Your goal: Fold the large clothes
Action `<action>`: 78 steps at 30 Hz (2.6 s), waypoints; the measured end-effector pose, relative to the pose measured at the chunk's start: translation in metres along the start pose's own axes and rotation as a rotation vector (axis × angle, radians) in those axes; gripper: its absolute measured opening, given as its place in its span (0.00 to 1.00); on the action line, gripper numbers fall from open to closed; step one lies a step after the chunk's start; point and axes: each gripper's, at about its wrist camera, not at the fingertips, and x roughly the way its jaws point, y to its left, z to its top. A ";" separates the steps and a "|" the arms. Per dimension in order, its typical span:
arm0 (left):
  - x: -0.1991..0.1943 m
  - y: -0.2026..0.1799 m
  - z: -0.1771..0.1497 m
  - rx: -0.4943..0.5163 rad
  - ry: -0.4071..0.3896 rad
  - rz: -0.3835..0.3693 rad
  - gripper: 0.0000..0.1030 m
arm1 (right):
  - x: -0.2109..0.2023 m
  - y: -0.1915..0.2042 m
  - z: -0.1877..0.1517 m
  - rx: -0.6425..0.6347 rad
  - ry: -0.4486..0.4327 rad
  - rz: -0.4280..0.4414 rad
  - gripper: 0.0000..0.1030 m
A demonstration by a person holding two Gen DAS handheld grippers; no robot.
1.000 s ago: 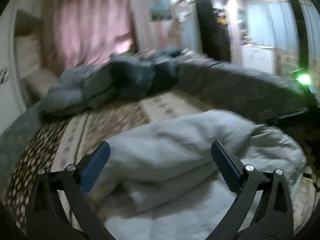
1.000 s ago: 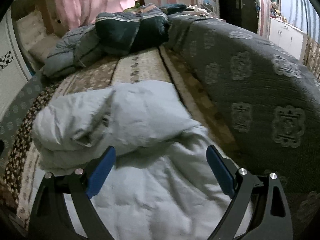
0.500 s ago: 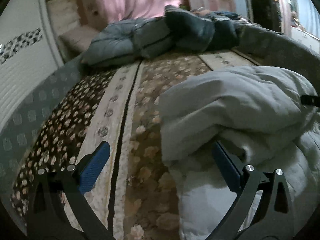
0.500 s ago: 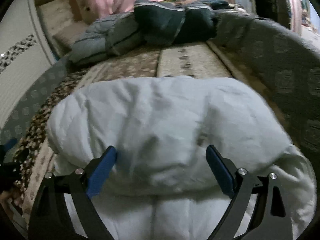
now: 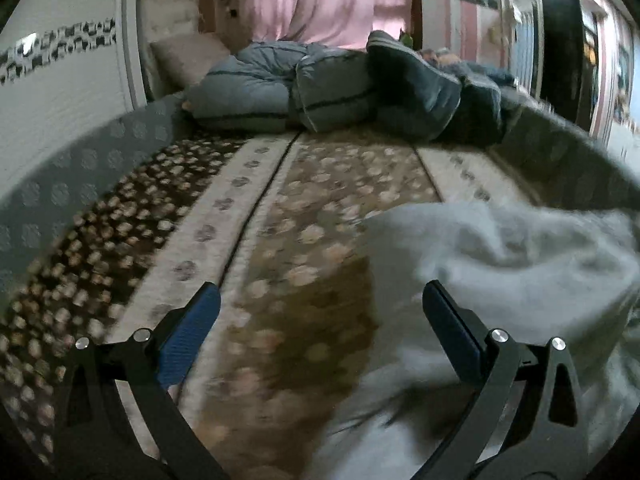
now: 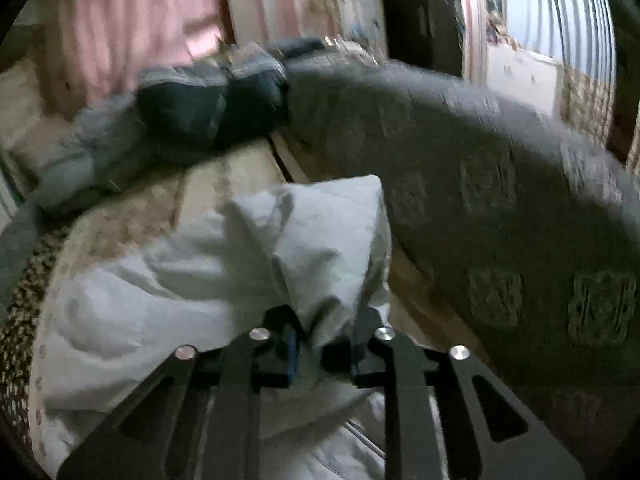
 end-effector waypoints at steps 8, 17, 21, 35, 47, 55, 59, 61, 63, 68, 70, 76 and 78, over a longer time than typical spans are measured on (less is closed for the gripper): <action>0.022 -0.040 0.012 -0.159 0.002 -0.126 0.97 | -0.018 -0.012 0.009 0.060 -0.055 0.036 0.84; 0.025 -0.053 0.009 -0.115 -0.012 -0.081 0.97 | -0.015 0.074 0.009 -0.255 -0.094 0.211 0.91; 0.033 -0.071 -0.001 0.024 0.014 -0.090 0.97 | 0.018 0.089 -0.005 -0.320 0.001 0.189 0.93; 0.081 -0.132 -0.011 0.263 0.156 -0.123 0.97 | 0.084 0.084 -0.049 -0.276 0.215 0.154 0.99; 0.124 -0.124 -0.043 0.224 0.380 -0.115 0.97 | 0.092 0.078 -0.062 -0.321 0.228 0.192 0.99; -0.011 -0.106 -0.061 0.190 0.141 -0.151 0.97 | 0.045 0.060 -0.059 -0.454 0.205 0.281 0.98; -0.090 -0.096 -0.081 0.188 0.020 -0.154 0.97 | -0.020 0.054 -0.043 -0.471 0.076 0.254 0.98; -0.122 -0.091 -0.086 0.184 -0.023 -0.159 0.97 | -0.060 0.049 -0.035 -0.416 0.020 0.315 0.98; -0.151 -0.083 -0.092 0.173 -0.054 -0.165 0.97 | -0.099 0.041 -0.030 -0.379 -0.041 0.360 0.98; -0.226 -0.077 -0.108 0.149 -0.169 -0.202 0.97 | -0.211 0.002 -0.040 -0.201 -0.213 0.453 0.98; -0.259 -0.076 -0.112 0.134 -0.216 -0.224 0.97 | -0.249 -0.018 -0.052 -0.093 -0.275 0.538 0.98; -0.332 -0.072 -0.129 0.107 -0.305 -0.261 0.97 | -0.316 -0.020 -0.127 0.011 -0.386 0.580 0.98; -0.341 -0.068 -0.135 0.103 -0.317 -0.251 0.97 | -0.328 -0.011 -0.147 -0.023 -0.385 0.463 0.98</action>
